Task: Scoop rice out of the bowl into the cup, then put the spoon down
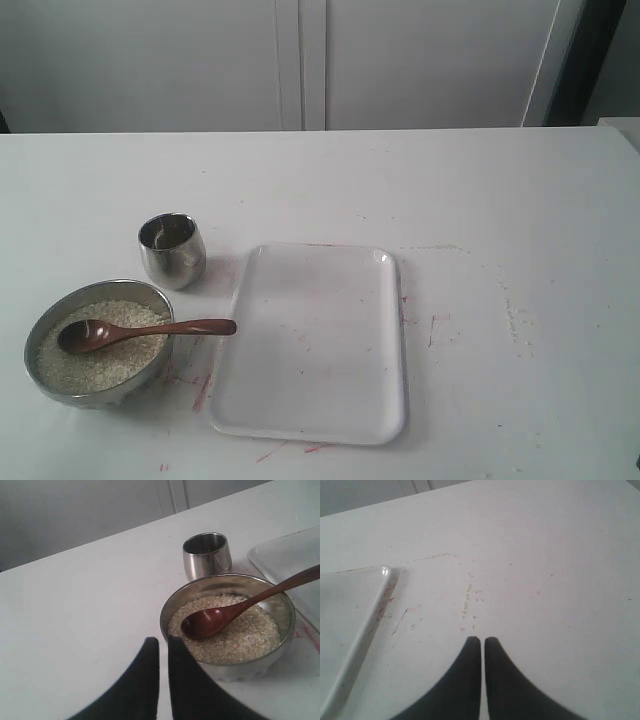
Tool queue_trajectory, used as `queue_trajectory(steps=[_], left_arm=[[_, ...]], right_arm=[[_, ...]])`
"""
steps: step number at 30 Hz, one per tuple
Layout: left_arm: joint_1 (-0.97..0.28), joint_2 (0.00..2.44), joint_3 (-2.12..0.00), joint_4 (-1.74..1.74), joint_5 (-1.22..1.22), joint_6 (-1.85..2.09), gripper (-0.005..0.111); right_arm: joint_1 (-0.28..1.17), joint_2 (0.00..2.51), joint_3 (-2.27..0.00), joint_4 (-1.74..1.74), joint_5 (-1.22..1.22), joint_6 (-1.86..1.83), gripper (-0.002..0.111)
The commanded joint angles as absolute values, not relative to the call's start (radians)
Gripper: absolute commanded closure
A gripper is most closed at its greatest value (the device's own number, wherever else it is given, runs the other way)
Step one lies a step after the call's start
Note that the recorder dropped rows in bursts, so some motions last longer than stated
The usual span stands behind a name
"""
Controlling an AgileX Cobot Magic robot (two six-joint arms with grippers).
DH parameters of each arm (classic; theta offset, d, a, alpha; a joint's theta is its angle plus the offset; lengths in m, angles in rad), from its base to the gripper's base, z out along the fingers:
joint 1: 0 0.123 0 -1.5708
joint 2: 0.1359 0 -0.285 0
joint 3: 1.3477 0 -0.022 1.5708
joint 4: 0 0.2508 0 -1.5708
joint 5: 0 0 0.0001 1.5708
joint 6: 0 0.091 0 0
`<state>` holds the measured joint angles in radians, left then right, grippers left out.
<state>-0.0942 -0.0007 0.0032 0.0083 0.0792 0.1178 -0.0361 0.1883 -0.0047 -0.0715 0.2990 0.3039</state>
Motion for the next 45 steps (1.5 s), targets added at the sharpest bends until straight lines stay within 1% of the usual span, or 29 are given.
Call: queue_trajectory(steps=[1, 33, 35, 39, 45], left_arm=[[-0.093, 0.000, 0.000, 0.000, 0.074, 0.113, 0.092], [-0.093, 0.000, 0.000, 0.000, 0.074, 0.113, 0.092], [-0.093, 0.000, 0.000, 0.000, 0.074, 0.113, 0.092], [-0.093, 0.000, 0.000, 0.000, 0.074, 0.113, 0.092], [-0.093, 0.000, 0.000, 0.000, 0.074, 0.113, 0.092]], right_arm=[[-0.042, 0.183, 0.000, -0.080, 0.292, 0.291, 0.105], [-0.042, 0.183, 0.000, -0.078, 0.290, 0.291, 0.105], [-0.042, 0.183, 0.000, -0.082, 0.262, 0.291, 0.105], [-0.042, 0.183, 0.000, -0.072, 0.098, 0.318, 0.105], [-0.042, 0.183, 0.000, -0.041, -0.166, 0.533, 0.105]])
